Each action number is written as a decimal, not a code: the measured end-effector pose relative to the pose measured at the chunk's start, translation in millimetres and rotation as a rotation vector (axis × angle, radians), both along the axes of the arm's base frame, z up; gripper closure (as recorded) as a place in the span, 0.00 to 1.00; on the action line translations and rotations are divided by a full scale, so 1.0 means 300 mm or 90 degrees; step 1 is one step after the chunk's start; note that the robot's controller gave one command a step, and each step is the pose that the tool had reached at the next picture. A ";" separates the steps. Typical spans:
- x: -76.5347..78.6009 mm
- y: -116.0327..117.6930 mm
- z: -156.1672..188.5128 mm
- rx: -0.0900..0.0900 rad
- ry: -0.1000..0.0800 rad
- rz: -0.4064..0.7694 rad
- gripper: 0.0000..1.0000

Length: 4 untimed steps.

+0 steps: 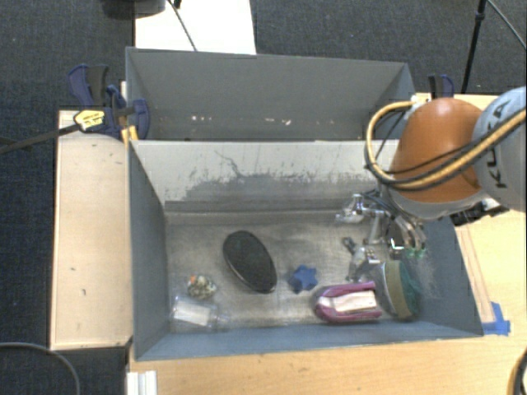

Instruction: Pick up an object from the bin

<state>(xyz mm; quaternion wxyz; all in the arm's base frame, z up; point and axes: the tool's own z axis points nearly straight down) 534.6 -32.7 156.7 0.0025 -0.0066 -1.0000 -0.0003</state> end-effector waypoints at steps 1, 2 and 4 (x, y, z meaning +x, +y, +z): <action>0.151 -0.279 -0.284 0.000 -0.008 -0.136 0.00; 0.133 -0.386 -0.184 -0.001 -0.008 -0.228 0.00; 0.093 -0.364 -0.269 0.006 -0.016 0.458 0.00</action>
Offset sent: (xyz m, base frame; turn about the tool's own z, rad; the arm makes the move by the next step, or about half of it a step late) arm 0.0430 -0.0828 -0.0867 0.2110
